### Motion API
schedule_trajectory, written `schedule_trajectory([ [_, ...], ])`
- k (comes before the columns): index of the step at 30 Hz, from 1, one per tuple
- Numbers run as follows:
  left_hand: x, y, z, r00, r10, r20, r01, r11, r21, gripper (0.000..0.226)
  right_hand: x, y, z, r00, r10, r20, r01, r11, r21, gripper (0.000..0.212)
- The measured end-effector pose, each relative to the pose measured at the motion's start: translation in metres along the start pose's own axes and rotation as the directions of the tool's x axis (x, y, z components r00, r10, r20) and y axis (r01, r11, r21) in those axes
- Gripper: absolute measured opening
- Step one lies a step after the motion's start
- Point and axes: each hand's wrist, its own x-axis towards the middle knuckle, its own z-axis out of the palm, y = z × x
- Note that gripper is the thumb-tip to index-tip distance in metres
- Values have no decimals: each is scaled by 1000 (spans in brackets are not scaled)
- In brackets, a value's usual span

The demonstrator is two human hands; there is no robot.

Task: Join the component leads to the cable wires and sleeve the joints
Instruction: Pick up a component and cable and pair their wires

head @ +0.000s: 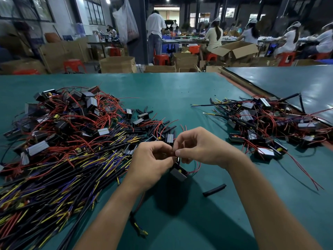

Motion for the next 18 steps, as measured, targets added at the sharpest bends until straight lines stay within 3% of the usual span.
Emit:
schedule_trajectory([
  [4,0,2,0,1000,0,25,3,995,-97,18,2,1,2,1000,21,0,-20,997,75,14],
  [18,3,2,-2,994,-54,-98,41,991,-131,11,4,7,3,1000,-6,3,5,990,139,16],
])
